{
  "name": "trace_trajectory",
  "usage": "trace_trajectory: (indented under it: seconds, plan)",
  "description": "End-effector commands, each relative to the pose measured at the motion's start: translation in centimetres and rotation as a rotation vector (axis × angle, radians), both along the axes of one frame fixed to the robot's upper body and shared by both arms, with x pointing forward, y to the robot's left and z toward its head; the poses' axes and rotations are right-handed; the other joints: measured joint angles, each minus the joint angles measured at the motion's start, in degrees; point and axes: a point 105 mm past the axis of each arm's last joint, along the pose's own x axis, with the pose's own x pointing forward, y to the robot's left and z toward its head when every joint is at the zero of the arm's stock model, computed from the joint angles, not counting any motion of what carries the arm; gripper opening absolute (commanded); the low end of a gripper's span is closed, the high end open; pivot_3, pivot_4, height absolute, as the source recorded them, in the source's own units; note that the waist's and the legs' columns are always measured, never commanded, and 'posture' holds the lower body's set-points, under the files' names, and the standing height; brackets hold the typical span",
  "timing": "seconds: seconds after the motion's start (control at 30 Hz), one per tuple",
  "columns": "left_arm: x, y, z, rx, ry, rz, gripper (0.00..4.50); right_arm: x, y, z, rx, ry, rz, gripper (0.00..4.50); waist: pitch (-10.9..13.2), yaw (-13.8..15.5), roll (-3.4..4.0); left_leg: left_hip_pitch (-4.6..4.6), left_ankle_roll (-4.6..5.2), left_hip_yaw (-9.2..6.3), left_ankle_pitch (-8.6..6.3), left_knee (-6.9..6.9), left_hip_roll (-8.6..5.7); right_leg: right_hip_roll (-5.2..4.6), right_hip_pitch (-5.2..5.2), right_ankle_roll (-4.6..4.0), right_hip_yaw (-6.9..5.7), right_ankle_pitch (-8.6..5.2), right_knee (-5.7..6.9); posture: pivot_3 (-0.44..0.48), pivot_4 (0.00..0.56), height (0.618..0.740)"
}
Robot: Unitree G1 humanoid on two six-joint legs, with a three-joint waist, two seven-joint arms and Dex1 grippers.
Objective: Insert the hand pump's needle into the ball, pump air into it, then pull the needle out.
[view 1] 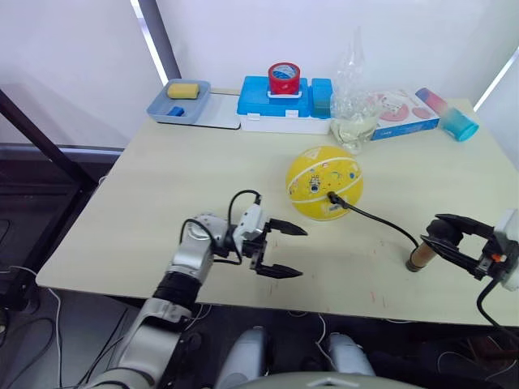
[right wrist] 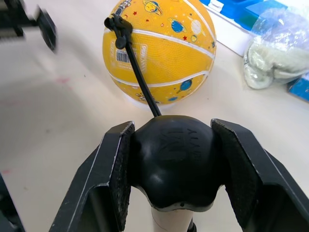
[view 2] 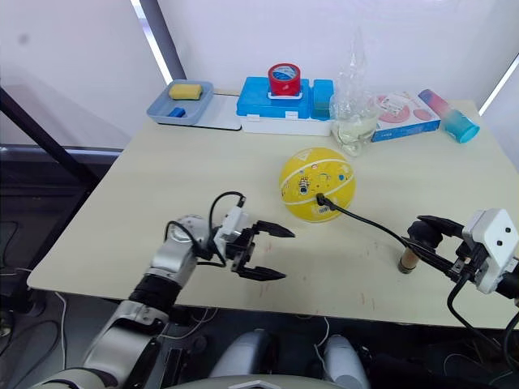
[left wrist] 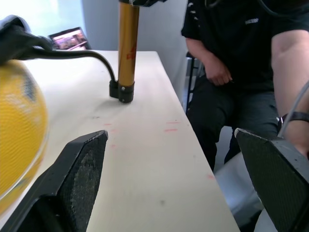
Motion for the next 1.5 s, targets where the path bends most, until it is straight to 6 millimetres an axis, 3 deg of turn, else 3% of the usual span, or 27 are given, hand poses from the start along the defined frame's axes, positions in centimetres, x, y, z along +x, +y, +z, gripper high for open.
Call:
trace_trajectory:
  seconds: [0.03, 0.2, 0.37, 0.57, 0.77, 0.93, 1.13, 1.37, 1.5]
  plan:
    - [-0.5, 1.7, 2.4, -0.029, -0.042, -0.015, 4.50, 0.2, -0.3, 1.1, -0.123, -0.060, 0.050, 2.02, 0.02, -0.07, -0.02, 0.05, 0.00, 0.08, 0.00, -0.05, 0.00, -0.04, -0.02, 0.00, 0.00, 0.00, 0.00, 0.000, 0.150, 0.737]
    - [-0.5, 3.2, 3.9, -0.043, -0.052, 0.033, 4.50, 0.9, 0.0, 1.4, -0.247, -0.070, 0.131, 2.02, 0.07, -0.04, -0.08, 0.72, 0.05, 0.55, -0.02, -0.49, -0.28, -0.67, -0.01, -0.10, -0.35, 0.08, 0.04, 0.000, 0.150, 0.737]
    - [-1.0, 3.7, 3.5, -0.012, -0.045, 0.032, 4.50, 1.5, 0.5, 1.6, -0.356, -0.063, 0.215, 2.02, 0.10, 0.08, -0.15, 0.76, 0.53, 0.55, -0.05, -0.51, -0.54, -1.00, -0.72, -0.26, -1.38, 0.55, 0.10, 0.000, 0.150, 0.737]
    - [-1.1, 3.6, 3.7, -0.009, -0.050, 0.026, 4.50, 1.7, 1.8, 0.3, -0.540, 0.018, 0.400, 2.02, 0.39, -0.03, -0.38, 0.84, 0.58, 0.77, -0.08, -0.46, -0.62, -1.33, -1.25, -0.34, -1.99, 1.29, -0.01, 0.000, 0.150, 0.737]
    - [-1.3, 3.6, 3.5, -0.014, -0.046, 0.034, 4.50, 3.1, 2.6, -0.9, -0.668, 0.079, 0.523, 2.02, 0.64, -0.06, -0.52, 0.93, 0.61, 1.25, -0.07, -0.36, -0.58, -1.49, -1.35, -0.45, -1.96, 1.50, -0.03, 0.000, 0.150, 0.737]
    - [-1.7, 3.4, 3.3, -0.024, -0.044, 0.048, 4.50, 4.9, 5.3, -1.9, -0.619, 0.097, 0.589, 2.02, 0.69, -0.10, -0.62, 0.85, 0.60, 1.48, -0.06, -0.36, -0.58, -1.53, -1.71, -0.35, -2.00, 1.81, -0.02, 0.000, 0.150, 0.737]
    - [-1.7, 3.4, 3.3, -0.026, -0.058, 0.066, 4.50, 5.0, 7.4, -5.3, -0.536, 0.182, 0.640, 2.02, 0.66, 0.03, -0.69, 0.84, 0.57, 1.54, -0.06, -0.37, -0.57, -1.78, -1.88, -0.65, -2.79, 2.03, -0.06, 0.000, 0.150, 0.737]
    - [-1.6, 3.1, 3.2, -0.022, -0.064, 0.069, 4.50, 6.4, 8.3, -9.4, -0.508, 0.160, 0.644, 2.02, 0.68, 0.00, -0.85, 1.18, 0.60, 1.60, -0.09, -0.34, -0.61, -1.75, -1.81, -1.19, -3.08, 2.30, -0.09, 0.000, 0.150, 0.737]
    - [-1.4, 3.1, 3.2, -0.016, -0.069, 0.077, 4.50, 7.2, 8.7, -10.2, -0.513, 0.127, 0.654, 2.02, 0.71, 0.09, -0.84, 1.46, 0.61, 1.60, -0.09, -0.36, -0.61, -1.74, -1.55, -1.18, -3.10, 2.30, -0.08, 0.000, 0.150, 0.737]
